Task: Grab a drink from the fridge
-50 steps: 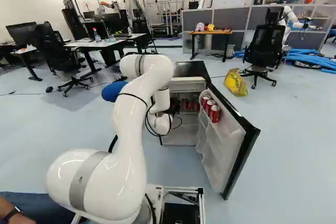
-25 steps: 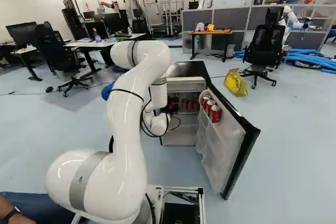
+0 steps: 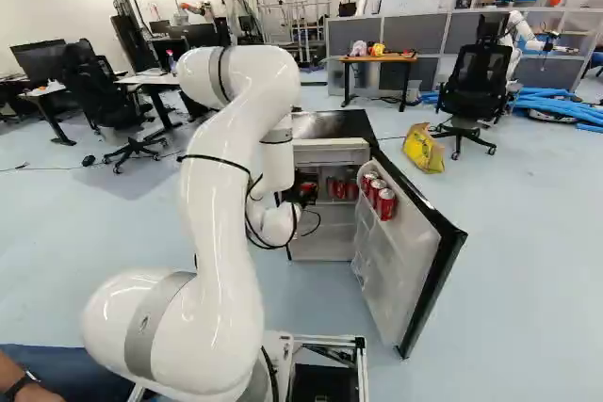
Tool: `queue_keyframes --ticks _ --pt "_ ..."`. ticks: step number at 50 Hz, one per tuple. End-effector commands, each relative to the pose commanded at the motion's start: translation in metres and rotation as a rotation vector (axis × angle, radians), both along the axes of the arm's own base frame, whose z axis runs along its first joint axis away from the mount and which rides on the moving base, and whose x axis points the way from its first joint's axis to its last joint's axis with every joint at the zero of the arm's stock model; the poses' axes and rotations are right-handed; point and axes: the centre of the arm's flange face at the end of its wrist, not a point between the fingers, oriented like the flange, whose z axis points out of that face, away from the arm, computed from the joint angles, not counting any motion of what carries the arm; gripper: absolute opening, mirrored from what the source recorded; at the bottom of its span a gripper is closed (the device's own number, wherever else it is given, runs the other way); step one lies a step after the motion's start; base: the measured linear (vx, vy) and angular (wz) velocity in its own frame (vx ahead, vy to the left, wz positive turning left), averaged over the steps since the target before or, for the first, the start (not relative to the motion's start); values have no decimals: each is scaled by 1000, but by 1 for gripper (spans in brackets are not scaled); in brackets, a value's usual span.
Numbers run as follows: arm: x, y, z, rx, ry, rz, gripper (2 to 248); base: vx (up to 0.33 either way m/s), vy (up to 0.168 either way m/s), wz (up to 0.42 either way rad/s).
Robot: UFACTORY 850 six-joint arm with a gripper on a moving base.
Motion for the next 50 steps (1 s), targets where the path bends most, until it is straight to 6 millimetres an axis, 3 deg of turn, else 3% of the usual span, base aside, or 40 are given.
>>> queue_keyframes --ticks 50 --pt "-88 7 77 1 5 -4 94 0 0 0"
